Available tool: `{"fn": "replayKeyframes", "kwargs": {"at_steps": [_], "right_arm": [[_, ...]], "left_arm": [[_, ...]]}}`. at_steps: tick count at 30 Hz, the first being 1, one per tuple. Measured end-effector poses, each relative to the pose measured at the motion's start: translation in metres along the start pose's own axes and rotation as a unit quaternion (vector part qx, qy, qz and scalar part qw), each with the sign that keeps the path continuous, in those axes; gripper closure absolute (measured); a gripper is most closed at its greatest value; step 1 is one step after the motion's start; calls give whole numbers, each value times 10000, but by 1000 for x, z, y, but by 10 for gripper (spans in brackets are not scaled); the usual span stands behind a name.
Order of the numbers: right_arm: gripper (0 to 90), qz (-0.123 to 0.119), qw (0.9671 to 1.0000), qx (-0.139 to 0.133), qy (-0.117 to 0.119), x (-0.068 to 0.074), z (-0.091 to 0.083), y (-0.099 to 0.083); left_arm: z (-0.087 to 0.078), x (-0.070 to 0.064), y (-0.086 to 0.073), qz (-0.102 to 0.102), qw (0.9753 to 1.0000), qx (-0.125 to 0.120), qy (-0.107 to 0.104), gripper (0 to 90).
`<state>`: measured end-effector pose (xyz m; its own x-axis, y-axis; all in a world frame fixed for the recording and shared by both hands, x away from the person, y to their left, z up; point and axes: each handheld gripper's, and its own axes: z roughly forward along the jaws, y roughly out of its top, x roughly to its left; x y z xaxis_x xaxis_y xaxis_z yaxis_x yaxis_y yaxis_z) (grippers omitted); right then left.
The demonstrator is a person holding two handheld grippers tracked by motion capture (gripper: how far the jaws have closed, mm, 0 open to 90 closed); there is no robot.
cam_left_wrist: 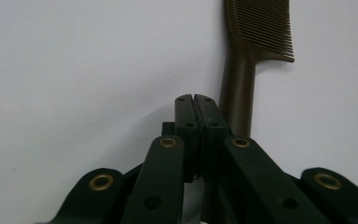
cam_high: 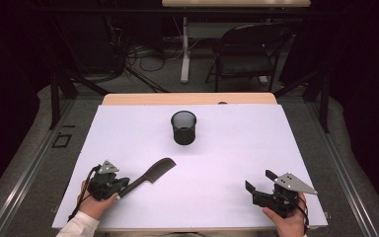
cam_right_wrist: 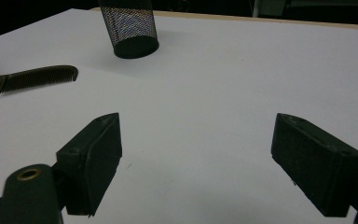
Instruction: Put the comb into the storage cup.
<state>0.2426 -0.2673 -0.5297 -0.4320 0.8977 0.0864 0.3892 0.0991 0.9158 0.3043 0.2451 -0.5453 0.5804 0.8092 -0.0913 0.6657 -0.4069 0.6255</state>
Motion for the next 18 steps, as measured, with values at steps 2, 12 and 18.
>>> {"fn": "replayKeyframes", "kwargs": {"at_steps": [2,12,18], "right_arm": [[162,2,10000,-4,3,0,0,0],[162,-1,10000,4,13,0,0,0],[162,-8,10000,4,16,0,0,0]], "left_arm": [[-2,1,0,-18,10000,-36,-9,858],[-7,5,0,-197,9995,-227,-64,703],[-11,7,1,-230,9990,-376,-106,591]]}}
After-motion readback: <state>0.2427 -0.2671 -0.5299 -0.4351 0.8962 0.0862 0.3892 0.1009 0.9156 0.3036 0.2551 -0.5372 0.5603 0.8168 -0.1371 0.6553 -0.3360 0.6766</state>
